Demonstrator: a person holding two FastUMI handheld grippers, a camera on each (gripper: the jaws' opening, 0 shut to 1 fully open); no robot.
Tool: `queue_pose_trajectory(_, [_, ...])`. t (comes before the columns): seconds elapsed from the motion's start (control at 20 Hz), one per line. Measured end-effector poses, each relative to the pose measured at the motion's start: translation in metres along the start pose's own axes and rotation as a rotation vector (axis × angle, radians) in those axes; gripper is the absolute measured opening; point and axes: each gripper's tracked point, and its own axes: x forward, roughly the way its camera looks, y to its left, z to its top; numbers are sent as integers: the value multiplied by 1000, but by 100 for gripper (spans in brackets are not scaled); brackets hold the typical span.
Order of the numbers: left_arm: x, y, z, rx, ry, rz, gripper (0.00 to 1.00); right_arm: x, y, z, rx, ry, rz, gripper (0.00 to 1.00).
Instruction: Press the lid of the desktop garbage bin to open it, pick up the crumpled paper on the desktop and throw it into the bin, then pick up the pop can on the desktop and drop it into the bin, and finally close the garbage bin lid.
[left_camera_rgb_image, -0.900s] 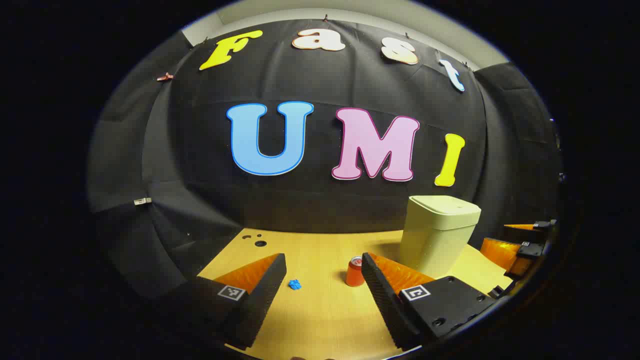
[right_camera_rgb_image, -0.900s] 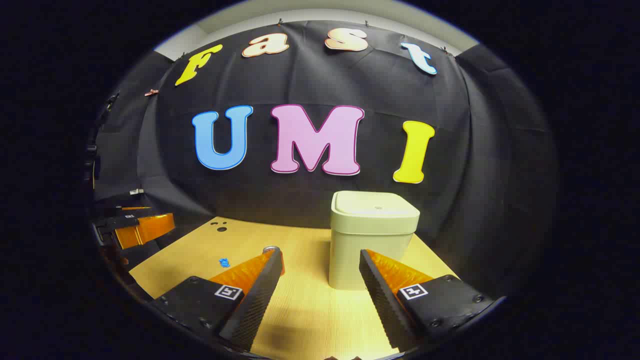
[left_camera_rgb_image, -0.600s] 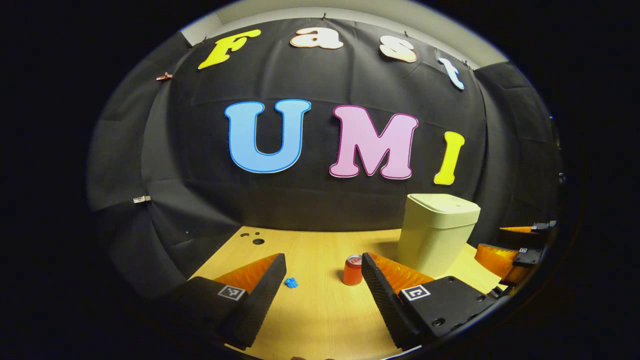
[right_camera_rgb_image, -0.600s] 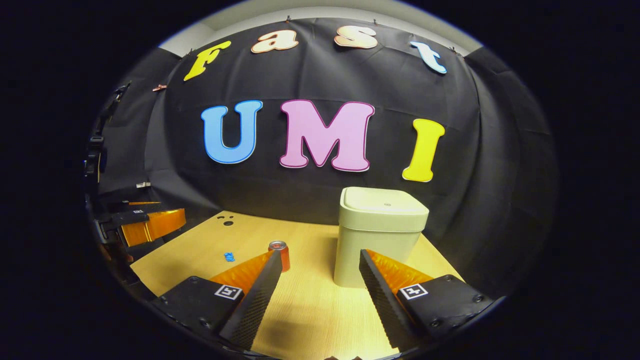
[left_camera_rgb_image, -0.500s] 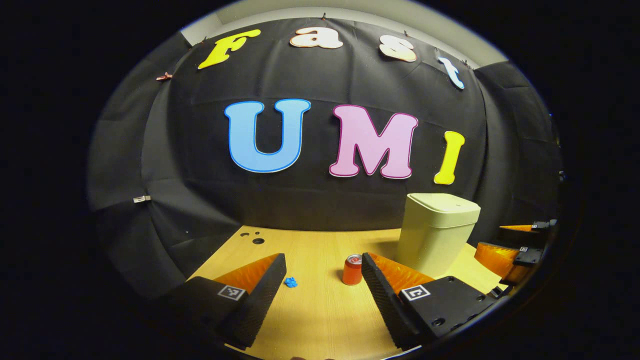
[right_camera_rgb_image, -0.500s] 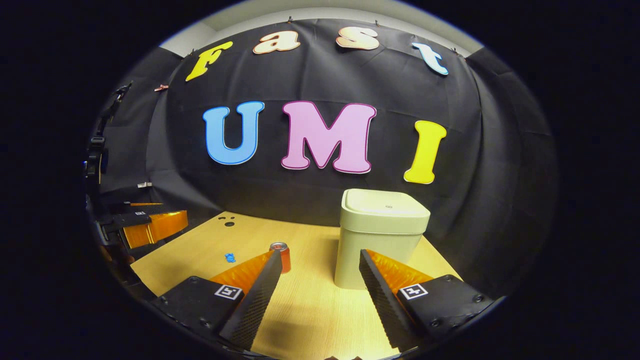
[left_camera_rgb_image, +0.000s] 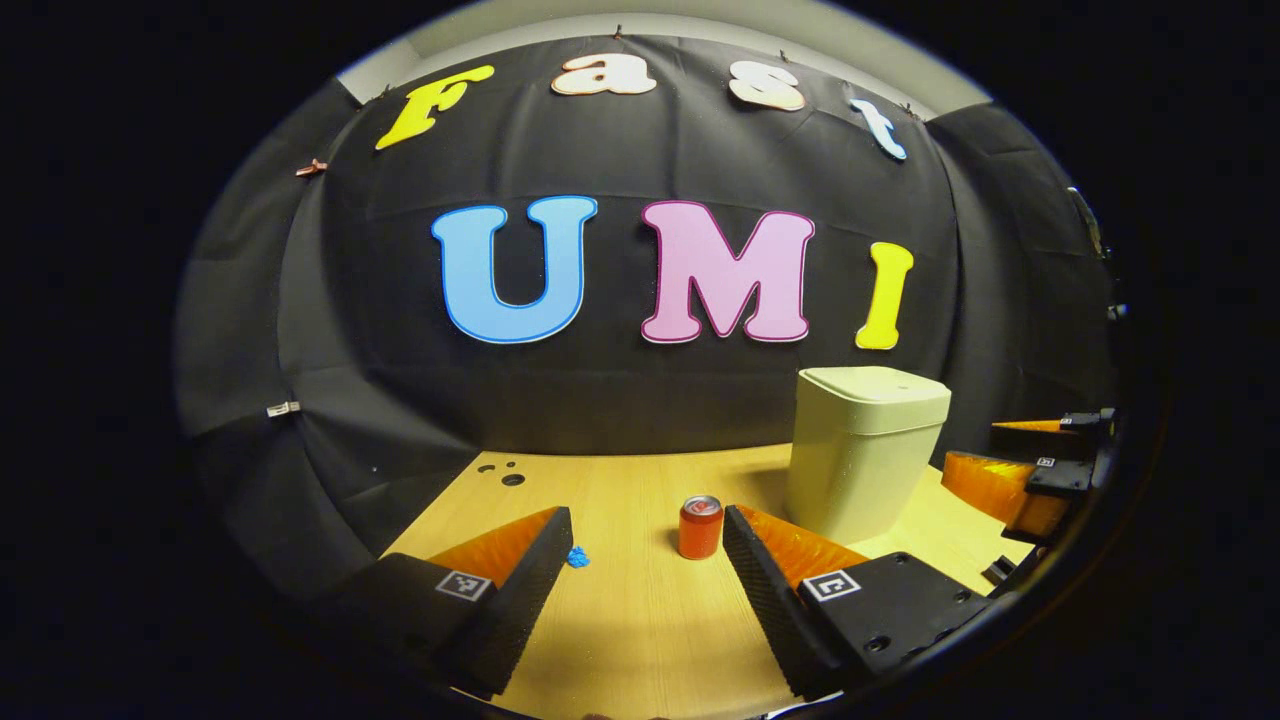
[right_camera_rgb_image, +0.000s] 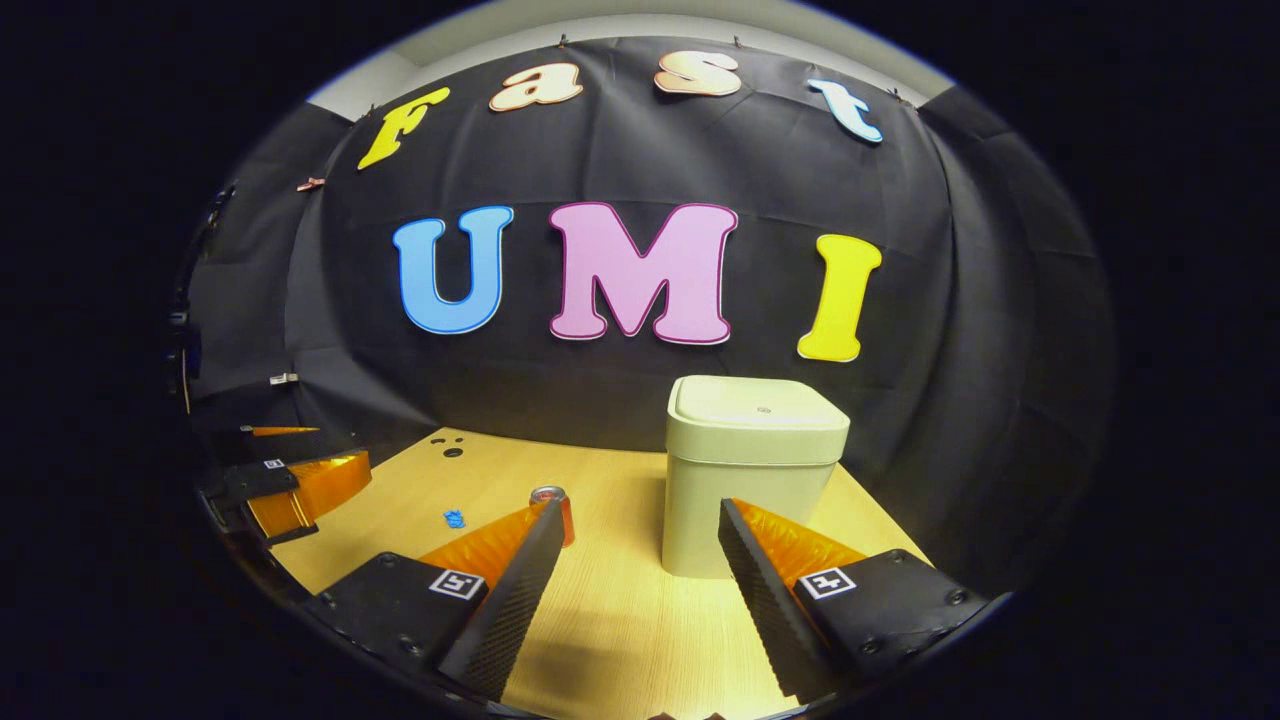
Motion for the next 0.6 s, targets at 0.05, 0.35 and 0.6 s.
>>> queue_pose_trajectory(0.05, [0, -1, -2, -5, 5, 1, 97, 0, -1, 0, -3, 0, 0, 98])
queue_pose_trajectory(0.35, [1, -7, -11, -13, 24, 15, 97, -1, -13, -2, 7, 6, -3, 98])
queue_pose_trajectory(0.6, [1, -17, -17, -12, 33, 8, 97, -1, -26, -3, 19, 7, -23, 98])
